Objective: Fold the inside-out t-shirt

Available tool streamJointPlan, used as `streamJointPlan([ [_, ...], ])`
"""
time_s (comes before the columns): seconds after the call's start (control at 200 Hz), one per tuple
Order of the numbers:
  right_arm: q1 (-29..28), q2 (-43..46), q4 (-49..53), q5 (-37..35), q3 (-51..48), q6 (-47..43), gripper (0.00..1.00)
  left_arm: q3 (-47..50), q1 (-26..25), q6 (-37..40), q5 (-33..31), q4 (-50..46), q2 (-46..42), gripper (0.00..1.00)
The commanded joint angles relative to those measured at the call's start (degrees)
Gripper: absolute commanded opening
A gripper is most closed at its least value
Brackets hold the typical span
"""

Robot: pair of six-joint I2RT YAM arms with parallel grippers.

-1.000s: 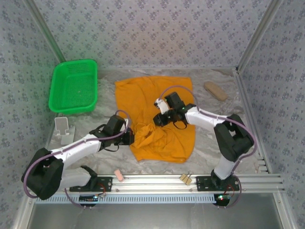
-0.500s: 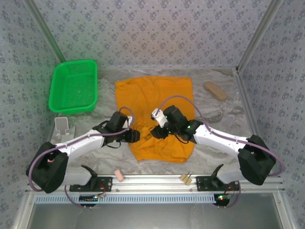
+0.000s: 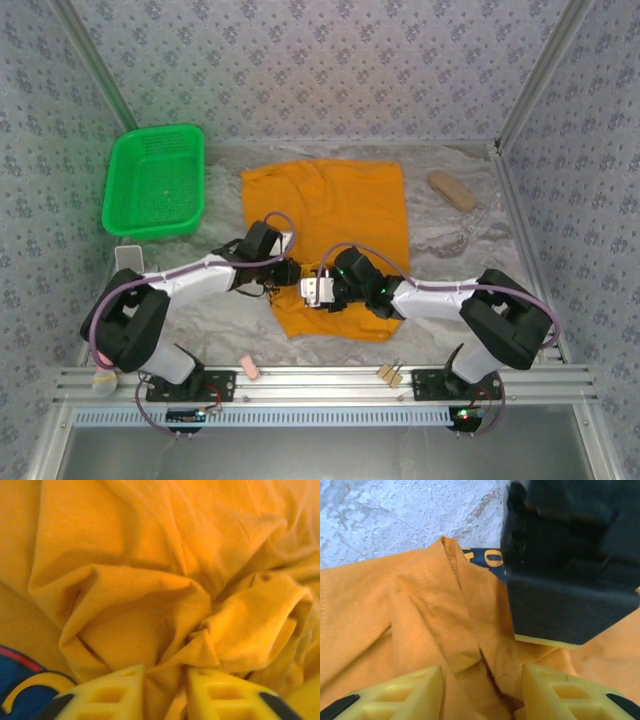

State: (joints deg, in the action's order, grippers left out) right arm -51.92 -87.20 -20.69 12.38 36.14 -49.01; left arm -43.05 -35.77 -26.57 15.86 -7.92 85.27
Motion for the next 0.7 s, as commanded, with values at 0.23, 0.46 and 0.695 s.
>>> streamJointPlan([
  [0.23, -0.9, -3.8, -9.5, -11.5, -1.0, -19.0, 0.48, 1.4, 5.2, -14.0, 25.9, 8.0, -3.0, 0.00],
  [0.46, -2.2, -6.3, -23.3, -19.0, -4.0, -21.9, 0.48, 6.8, 9.4, -25.8, 34.0, 17.2, -2.8, 0.00],
  [0.695, -4.0, -8.0, -33.7, -24.7, -6.0, -23.2, 0.21, 7.9, 11.4, -24.9, 34.7, 13.9, -2.3, 0.00],
])
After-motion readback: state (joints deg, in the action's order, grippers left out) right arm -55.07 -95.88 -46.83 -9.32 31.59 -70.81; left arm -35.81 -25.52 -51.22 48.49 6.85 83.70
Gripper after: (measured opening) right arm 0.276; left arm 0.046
